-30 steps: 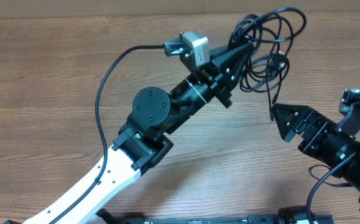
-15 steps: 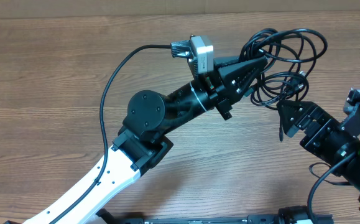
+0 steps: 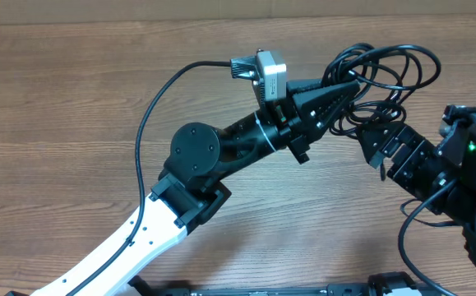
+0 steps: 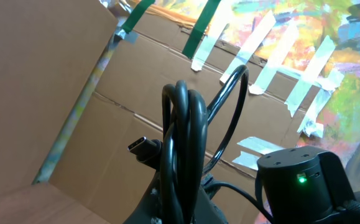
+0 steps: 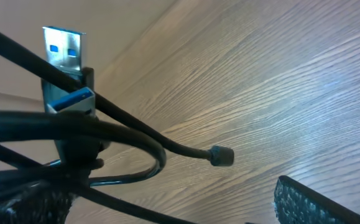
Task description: Untangle cables
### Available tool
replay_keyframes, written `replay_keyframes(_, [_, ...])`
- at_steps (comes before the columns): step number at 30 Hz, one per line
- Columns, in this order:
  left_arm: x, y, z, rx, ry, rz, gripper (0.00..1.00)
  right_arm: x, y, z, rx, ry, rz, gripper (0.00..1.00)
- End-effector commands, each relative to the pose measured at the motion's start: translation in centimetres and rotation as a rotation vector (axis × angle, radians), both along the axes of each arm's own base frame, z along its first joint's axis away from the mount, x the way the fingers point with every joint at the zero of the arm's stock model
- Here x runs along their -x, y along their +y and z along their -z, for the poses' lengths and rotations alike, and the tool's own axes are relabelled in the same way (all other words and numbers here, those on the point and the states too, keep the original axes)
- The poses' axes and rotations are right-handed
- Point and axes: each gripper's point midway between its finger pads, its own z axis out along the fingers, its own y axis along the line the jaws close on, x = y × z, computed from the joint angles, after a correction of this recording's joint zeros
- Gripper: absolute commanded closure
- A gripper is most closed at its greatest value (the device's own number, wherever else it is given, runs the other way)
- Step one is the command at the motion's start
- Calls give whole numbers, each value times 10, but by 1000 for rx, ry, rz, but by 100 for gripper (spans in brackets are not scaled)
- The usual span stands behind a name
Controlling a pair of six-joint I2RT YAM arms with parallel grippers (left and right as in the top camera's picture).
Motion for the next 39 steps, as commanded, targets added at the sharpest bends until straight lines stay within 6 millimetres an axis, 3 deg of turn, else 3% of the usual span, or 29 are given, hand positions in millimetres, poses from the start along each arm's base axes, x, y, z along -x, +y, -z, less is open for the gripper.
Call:
replay_keyframes(1, [19,11,-34,78,-37,38,96,-4,-1,0,4,10,8,0])
replay_keyframes(14, [22,29,-61,192,-109,-9,96,-6,-9,33,56,164,40,0])
replay_keyframes(20, [15,31,-60,187,-114,-59,96,0,-9,41,61,197,39,0])
replay_keyframes(27, [-10,27,-37,98,-52,-174,96,8,8,11,-30,62,-39,0])
replay_keyframes(33, [-12,26,-34,83,-47,-176,96,7,24,-20,-103,-82,-115,0])
replay_keyframes(39, [-5,17,-27,46,-44,-123,96,-3,26,-34,-116,-149,-119,0])
